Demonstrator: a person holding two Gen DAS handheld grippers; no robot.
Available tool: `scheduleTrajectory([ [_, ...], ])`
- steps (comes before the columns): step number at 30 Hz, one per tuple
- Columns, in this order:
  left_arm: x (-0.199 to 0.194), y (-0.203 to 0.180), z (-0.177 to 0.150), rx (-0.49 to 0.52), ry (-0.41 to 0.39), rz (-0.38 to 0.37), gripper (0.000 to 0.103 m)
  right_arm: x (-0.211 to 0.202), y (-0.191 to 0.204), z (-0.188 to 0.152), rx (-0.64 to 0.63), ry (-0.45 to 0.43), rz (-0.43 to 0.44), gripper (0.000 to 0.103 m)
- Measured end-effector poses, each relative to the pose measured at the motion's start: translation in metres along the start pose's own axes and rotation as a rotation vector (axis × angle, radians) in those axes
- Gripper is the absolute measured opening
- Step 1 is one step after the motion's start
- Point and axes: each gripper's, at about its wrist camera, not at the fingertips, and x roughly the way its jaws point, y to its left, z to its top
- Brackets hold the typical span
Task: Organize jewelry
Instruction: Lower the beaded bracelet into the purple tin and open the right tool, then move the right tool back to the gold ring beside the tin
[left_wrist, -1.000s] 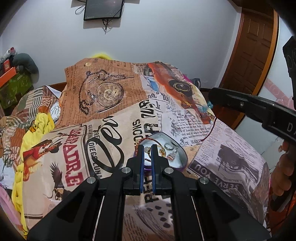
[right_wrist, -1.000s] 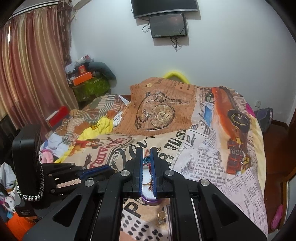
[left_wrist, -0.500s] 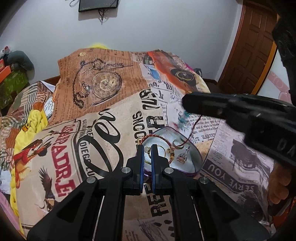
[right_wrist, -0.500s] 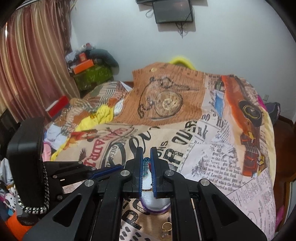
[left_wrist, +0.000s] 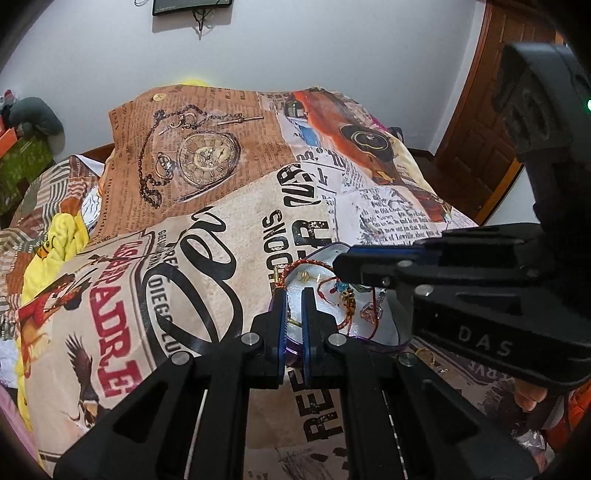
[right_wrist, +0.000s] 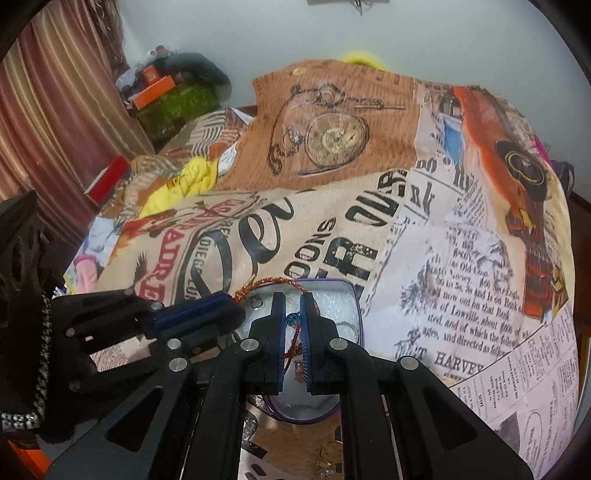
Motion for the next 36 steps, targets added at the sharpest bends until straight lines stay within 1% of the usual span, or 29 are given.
scheduleTrajectory([
  [5,-0.007,0.002,0.001,-0.013,-0.004,0.000,0.005,0.001,0.002,-0.002,-0.012,0.032,0.004,0.007],
  [6,-0.009,0.003,0.001,-0.015,-0.005,-0.001,0.005,0.001,0.002,-0.002,-0.015,0.038,0.003,0.010],
  [7,-0.011,0.003,0.001,-0.017,-0.004,-0.001,0.005,0.001,0.003,-0.002,-0.020,0.042,-0.003,0.017],
  [8,-0.012,0.003,0.001,-0.018,-0.003,0.002,0.007,-0.001,0.004,-0.003,-0.025,0.040,-0.015,0.022],
  [9,-0.014,0.004,0.001,-0.019,-0.003,0.005,0.007,-0.003,0.005,-0.004,-0.030,0.034,-0.026,0.032],
  [10,-0.016,0.003,0.000,-0.019,-0.004,0.007,0.010,-0.006,0.005,-0.006,-0.035,0.021,-0.048,0.035],
  [12,-0.020,0.004,0.000,-0.022,-0.004,0.016,0.016,-0.014,0.007,-0.010,-0.051,-0.003,-0.071,0.038],
  [13,-0.022,0.005,-0.001,-0.025,-0.005,0.021,0.018,-0.017,0.007,-0.011,-0.052,-0.011,-0.074,0.039],
  [19,-0.038,0.005,-0.002,-0.030,-0.012,0.035,0.020,-0.034,0.005,-0.014,-0.055,-0.040,-0.116,0.039],
  [21,-0.044,0.003,-0.002,-0.028,-0.017,0.037,0.024,-0.043,0.002,-0.015,-0.052,-0.056,-0.122,0.039],
  [23,-0.051,0.001,-0.002,-0.026,-0.027,0.038,0.031,-0.051,0.000,-0.017,-0.045,-0.070,-0.128,0.039],
  [28,-0.063,-0.009,0.000,-0.011,-0.040,0.036,0.033,-0.072,-0.007,-0.027,-0.030,-0.101,-0.150,0.039],
  [32,-0.066,-0.020,-0.001,0.007,-0.036,0.026,0.039,-0.082,-0.016,-0.040,-0.025,-0.105,-0.186,0.039],
  [36,-0.062,-0.035,-0.006,0.031,-0.014,0.010,0.040,-0.086,-0.025,-0.049,-0.005,-0.090,-0.197,0.039],
])
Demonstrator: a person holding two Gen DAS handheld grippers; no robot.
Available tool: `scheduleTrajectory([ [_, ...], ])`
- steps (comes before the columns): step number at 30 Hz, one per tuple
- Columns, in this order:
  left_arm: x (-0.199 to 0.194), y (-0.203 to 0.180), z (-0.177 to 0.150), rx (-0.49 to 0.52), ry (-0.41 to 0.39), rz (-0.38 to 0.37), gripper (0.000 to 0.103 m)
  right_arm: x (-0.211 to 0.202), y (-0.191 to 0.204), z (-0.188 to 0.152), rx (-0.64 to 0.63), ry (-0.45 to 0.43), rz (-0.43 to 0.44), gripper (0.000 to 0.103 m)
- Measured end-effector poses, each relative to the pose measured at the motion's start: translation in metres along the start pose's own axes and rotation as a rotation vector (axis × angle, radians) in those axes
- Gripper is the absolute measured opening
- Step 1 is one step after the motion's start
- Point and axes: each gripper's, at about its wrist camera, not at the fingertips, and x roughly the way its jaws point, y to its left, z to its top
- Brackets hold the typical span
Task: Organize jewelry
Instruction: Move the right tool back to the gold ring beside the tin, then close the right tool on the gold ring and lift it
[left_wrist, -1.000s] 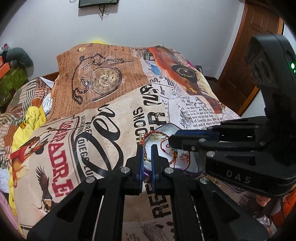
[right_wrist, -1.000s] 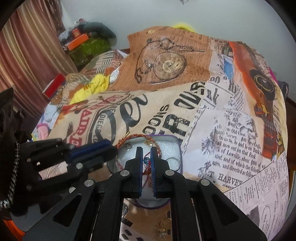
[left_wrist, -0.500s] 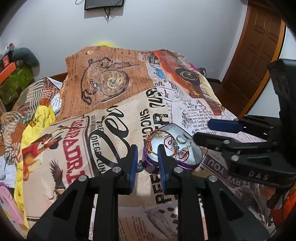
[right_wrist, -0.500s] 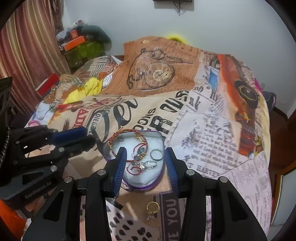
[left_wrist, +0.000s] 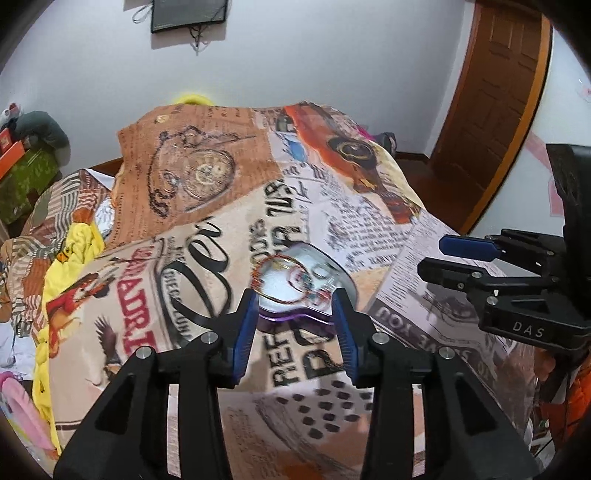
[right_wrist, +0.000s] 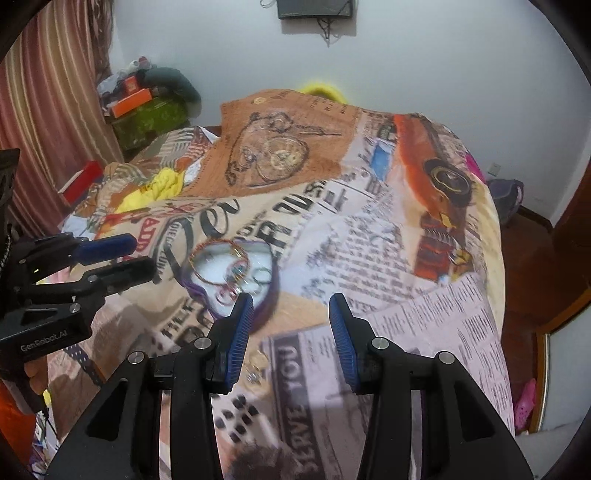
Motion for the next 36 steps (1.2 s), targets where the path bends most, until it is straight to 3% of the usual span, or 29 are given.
scheduleTrajectory([
  [10,0.024,-0.021,-0.024,0.009,0.099,-0.032,0.040,0.020,0.001,-0.035,0.013,0.102,0.044,0.039],
  [17,0.036,-0.008,-0.045,-0.040,0.158,-0.026,0.040,0.043,0.019,-0.053,-0.027,0.168,0.087,0.039],
  [24,0.035,0.009,-0.055,-0.104,0.159,-0.018,0.040,0.048,0.021,-0.054,-0.054,0.161,0.096,0.039],
  [26,0.036,0.010,-0.056,-0.112,0.161,-0.016,0.040,0.049,0.022,-0.055,-0.063,0.153,0.101,0.035],
  [28,0.036,0.011,-0.056,-0.115,0.164,-0.019,0.040,0.049,0.024,-0.056,-0.076,0.149,0.109,0.015],
  [29,0.037,0.010,-0.056,-0.114,0.165,-0.020,0.040,0.051,0.027,-0.056,-0.080,0.148,0.112,0.012],
  [36,0.037,-0.006,-0.050,-0.073,0.165,-0.036,0.040,0.042,0.020,-0.056,-0.049,0.115,0.119,0.009],
])
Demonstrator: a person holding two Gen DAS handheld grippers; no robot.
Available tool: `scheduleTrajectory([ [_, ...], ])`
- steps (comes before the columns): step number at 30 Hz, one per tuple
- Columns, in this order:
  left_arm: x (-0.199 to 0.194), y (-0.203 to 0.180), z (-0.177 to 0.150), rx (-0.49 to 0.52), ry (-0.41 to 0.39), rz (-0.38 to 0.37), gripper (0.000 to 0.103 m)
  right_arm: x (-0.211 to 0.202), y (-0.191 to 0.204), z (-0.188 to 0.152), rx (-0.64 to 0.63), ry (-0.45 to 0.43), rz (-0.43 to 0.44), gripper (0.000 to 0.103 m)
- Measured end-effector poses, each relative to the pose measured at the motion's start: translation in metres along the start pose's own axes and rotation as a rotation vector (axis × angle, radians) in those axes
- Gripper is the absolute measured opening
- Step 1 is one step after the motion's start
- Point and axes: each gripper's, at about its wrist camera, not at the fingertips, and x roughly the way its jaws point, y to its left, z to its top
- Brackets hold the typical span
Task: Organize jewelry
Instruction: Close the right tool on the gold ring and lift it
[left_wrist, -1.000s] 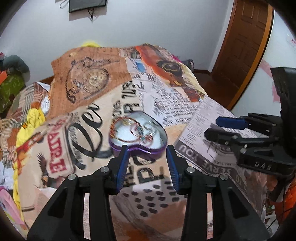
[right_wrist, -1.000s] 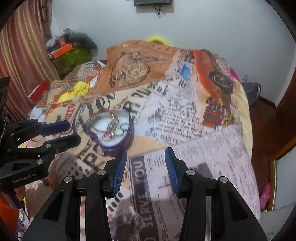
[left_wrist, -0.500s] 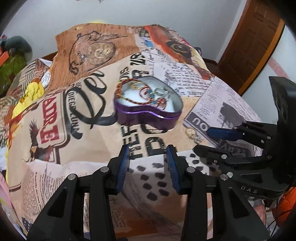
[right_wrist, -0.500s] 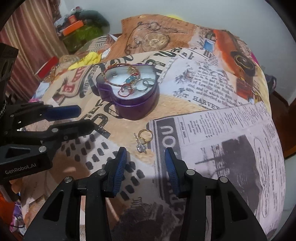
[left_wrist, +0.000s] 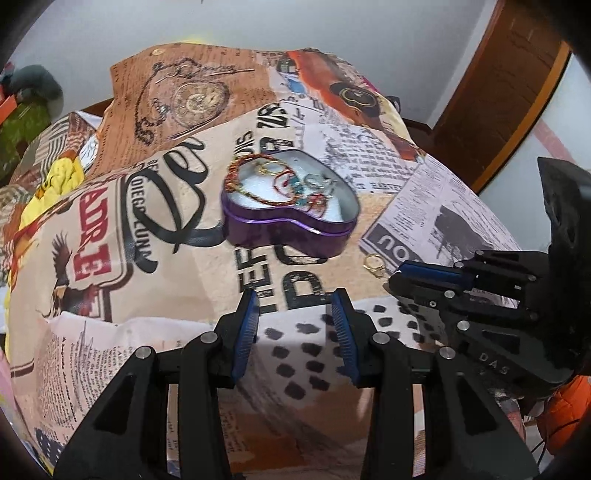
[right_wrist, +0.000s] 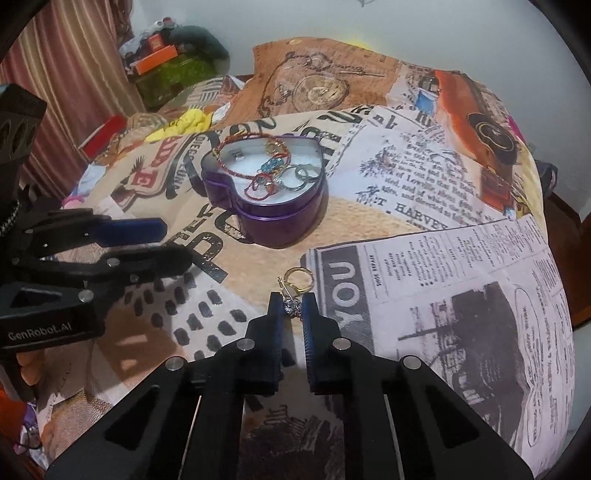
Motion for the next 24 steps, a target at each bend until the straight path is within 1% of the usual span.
scheduleTrajectory([
  [11,0.020,-0.040,0.010,0.092,0.033,-0.040,0.040,-0.031,-0.031,-0.009,0.088,-0.071,-0.051,0.009],
  [15,0.032,-0.052,0.012,0.129,0.058,-0.069,0.040,-0.036,-0.042,-0.010,0.117,-0.083,-0.057,0.009],
  [20,0.042,-0.063,0.016,0.172,0.070,-0.065,0.040,-0.035,-0.046,-0.014,0.126,-0.086,-0.051,0.009],
  [21,0.045,-0.064,0.017,0.175,0.070,-0.060,0.038,-0.035,-0.046,-0.014,0.125,-0.087,-0.051,0.009],
  [23,0.048,-0.064,0.019,0.181,0.069,-0.047,0.028,-0.034,-0.047,-0.014,0.124,-0.088,-0.047,0.009],
  [24,0.049,-0.064,0.020,0.179,0.070,-0.050,0.026,-0.035,-0.047,-0.014,0.125,-0.090,-0.045,0.009],
])
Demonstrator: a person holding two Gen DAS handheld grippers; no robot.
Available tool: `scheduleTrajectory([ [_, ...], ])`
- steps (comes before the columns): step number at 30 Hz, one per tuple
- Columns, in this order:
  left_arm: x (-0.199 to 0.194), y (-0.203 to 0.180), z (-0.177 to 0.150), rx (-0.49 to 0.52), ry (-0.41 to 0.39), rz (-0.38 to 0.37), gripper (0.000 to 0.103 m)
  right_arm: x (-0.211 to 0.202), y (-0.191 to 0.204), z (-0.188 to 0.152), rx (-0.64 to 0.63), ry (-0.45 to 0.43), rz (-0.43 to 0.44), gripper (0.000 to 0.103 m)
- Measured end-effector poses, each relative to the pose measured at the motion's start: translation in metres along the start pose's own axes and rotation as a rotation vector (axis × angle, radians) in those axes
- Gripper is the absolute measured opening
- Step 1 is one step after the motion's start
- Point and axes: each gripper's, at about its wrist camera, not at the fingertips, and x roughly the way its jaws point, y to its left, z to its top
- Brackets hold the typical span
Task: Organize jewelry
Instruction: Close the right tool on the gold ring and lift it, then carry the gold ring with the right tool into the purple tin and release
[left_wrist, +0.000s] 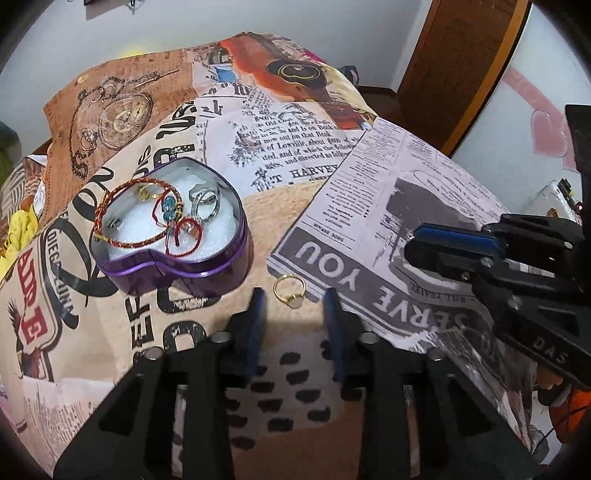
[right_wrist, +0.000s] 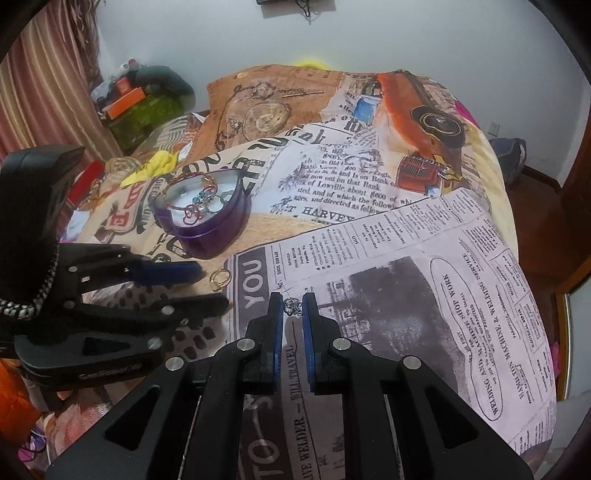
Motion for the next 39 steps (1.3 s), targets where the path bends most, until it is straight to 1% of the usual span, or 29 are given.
scheduleTrajectory([
  [1,0.001,0.002,0.001,-0.011,0.000,-0.009,0.023,0.000,0.000,0.000,0.000,-0.002,0.004,0.009],
  [3,0.002,0.004,0.002,-0.020,-0.003,-0.008,0.016,0.000,0.000,0.000,-0.001,-0.004,0.004,0.009],
  [7,-0.001,0.003,0.001,-0.014,-0.015,-0.009,0.016,-0.002,0.001,0.002,-0.002,-0.009,0.007,0.009],
  [11,-0.007,0.001,-0.002,-0.008,-0.029,0.007,0.016,-0.004,0.002,0.006,-0.004,-0.016,0.001,0.009],
  [18,-0.029,0.009,-0.004,-0.037,-0.078,0.019,0.016,-0.017,0.009,0.015,-0.011,-0.046,-0.009,0.009],
  [31,-0.094,0.027,-0.003,-0.074,-0.235,0.067,0.016,-0.046,0.037,0.036,-0.060,-0.134,-0.018,0.009],
  [39,-0.118,0.041,-0.005,-0.094,-0.296,0.097,0.016,-0.055,0.055,0.047,-0.083,-0.180,-0.001,0.009],
])
